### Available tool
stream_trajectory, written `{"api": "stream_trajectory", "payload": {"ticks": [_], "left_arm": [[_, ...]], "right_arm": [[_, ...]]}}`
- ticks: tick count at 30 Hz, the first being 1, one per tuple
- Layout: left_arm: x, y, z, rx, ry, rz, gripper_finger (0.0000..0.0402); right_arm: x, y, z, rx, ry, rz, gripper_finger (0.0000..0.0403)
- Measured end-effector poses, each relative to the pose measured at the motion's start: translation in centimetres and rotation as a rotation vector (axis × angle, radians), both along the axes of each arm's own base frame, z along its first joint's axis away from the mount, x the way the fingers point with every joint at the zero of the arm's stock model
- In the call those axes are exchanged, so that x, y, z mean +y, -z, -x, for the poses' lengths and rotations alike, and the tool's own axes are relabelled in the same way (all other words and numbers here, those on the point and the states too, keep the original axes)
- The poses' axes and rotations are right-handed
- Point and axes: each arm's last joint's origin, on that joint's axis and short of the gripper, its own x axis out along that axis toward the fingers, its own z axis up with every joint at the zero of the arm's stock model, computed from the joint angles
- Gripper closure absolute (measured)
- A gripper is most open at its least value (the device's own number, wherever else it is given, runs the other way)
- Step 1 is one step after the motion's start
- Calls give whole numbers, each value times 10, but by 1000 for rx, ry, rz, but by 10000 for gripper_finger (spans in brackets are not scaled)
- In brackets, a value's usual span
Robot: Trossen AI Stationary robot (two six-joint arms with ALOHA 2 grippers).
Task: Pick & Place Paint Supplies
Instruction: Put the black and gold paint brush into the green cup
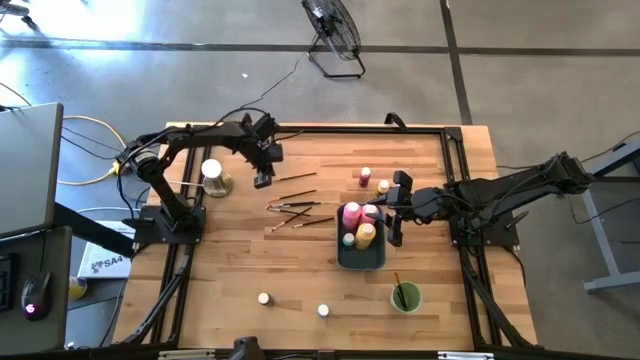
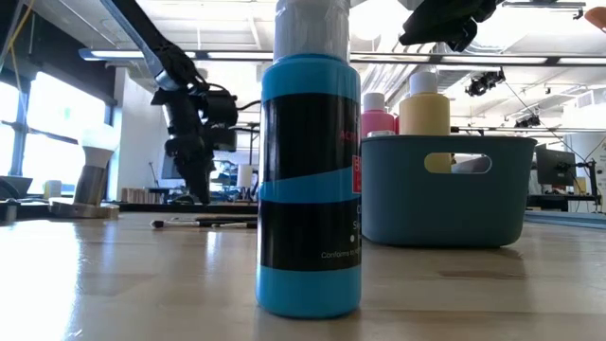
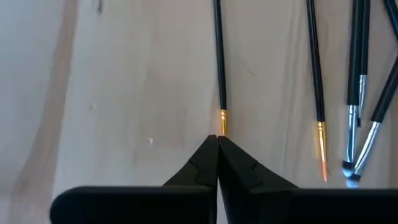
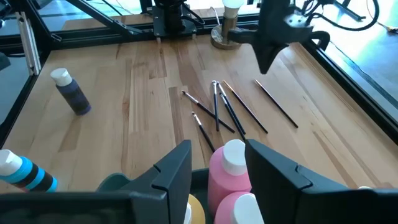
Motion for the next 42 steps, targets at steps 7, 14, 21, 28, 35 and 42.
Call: {"api": "stream_trajectory", "payload": {"ticks": [7,14,21,28,35,42], "left_arm": [[3,-15,-3,25,3,9,401],[4,-14,1,113,-31,-55,399],[5,-15,1,109,-30,-63,351],[3,-13,0,78,-18,-27,272],[-5,2,8,123,-41,25,257],[-14,12,6,130,-42,15,257]], "right_arm": [[0,0,0,1,-1,0,259],[1,0,0,6,-44,-23,259],[1,0,0,6,-43,-23,259],[1,0,0,7,-44,-20,259],[1,2,1,26,-44,-16,259],[1,2,1,26,-44,-16,259]]}}
